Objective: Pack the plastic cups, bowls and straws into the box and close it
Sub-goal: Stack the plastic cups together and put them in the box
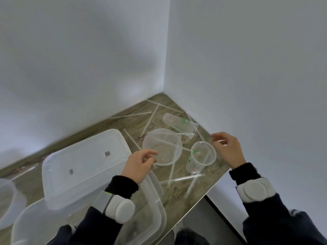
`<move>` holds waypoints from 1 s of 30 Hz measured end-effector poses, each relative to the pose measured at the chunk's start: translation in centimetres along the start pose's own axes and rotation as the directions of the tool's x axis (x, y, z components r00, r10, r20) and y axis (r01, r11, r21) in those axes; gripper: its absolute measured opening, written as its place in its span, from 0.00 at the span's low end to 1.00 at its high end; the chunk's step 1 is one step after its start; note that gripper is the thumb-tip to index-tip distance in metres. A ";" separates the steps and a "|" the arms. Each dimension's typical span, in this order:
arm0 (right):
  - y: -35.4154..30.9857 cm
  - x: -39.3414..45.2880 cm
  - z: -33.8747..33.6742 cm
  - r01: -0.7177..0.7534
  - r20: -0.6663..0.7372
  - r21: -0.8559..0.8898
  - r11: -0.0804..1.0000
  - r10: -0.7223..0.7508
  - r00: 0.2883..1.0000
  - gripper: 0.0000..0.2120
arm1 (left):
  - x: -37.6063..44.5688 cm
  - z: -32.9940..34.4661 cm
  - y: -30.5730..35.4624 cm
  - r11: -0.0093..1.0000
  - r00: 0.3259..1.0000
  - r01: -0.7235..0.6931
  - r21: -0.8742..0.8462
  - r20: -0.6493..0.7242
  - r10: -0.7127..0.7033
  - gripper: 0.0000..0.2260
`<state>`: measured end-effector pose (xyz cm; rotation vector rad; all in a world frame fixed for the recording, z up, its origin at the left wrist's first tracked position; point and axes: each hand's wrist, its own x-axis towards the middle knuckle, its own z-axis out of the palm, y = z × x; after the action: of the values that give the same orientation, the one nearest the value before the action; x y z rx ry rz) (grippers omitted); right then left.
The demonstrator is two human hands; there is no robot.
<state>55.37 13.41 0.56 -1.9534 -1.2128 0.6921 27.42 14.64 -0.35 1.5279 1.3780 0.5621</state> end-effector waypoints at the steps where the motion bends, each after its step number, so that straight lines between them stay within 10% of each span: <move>1: 0.3 0.4 0.4 -0.024 0.033 -0.037 0.999 0.026 0.999 0.10 | 0.3 0.5 0.4 1.000 1.000 0.003 0.018 0.019 -0.004 0.10; 9: 5.4 5.6 0.5 -0.002 0.497 -0.302 0.953 0.159 0.853 0.16 | 8.4 8.6 3.5 0.987 0.992 0.085 0.136 0.086 -0.097 0.12; 30: 8.9 11.3 -6.5 -0.332 0.198 0.378 0.864 0.275 0.941 0.14 | 27.8 16.2 0.1 0.514 0.970 -0.197 0.835 0.240 -0.019 0.34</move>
<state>69.53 19.12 -3.49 -1.7730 -0.7561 1.1608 48.07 35.01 -14.36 2.3786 1.4737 -0.3489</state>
